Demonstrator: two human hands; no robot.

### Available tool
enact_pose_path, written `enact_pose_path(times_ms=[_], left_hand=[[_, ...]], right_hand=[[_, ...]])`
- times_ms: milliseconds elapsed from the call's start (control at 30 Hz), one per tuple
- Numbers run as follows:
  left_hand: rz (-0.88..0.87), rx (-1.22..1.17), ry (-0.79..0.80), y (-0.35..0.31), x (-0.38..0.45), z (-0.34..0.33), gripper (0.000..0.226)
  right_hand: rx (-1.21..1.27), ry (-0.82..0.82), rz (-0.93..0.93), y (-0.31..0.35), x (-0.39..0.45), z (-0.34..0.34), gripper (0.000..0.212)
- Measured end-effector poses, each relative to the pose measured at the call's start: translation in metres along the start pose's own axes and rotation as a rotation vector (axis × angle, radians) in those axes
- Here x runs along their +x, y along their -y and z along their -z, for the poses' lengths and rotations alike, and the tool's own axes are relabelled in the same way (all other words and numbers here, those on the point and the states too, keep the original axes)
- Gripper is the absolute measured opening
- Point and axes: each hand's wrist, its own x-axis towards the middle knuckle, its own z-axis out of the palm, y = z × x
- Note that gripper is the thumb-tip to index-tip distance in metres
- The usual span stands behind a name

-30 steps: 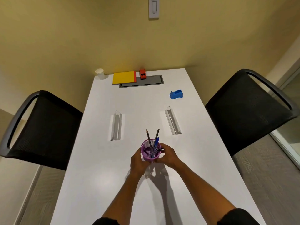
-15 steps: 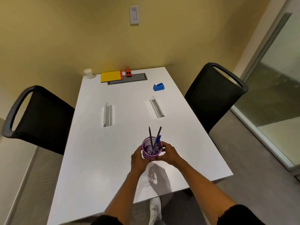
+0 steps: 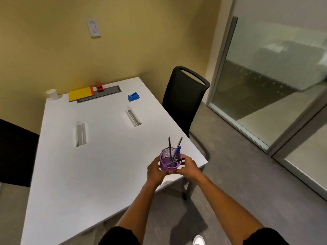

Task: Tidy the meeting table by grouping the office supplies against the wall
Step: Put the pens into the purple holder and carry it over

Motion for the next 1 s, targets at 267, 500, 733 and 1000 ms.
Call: enact_pose_path(times_ms=[267, 500, 733, 1000], left_hand=[[-0.096, 0.062, 0.202, -0.068, 0.02, -0.149, 0.066], [-0.132, 0.083, 0.321, -0.139, 0.048, -0.288, 0.069], [-0.115, 0.077, 0.384, -0.187, 0.083, -0.388, 0.066], [-0.06, 0.026, 0.448, -0.21, 0.173, -0.464, 0.068]], right_hand=[[0.126, -0.116, -0.095, -0.075, -0.02, 0.152, 0.078], [0.062, -0.219, -0.138, -0.135, -0.02, 0.297, 0.075], [0.062, -0.244, -0.178, -0.177, -0.003, 0.4, 0.075], [0.069, -0.286, -0.212, -0.204, 0.069, 0.473, 0.076]])
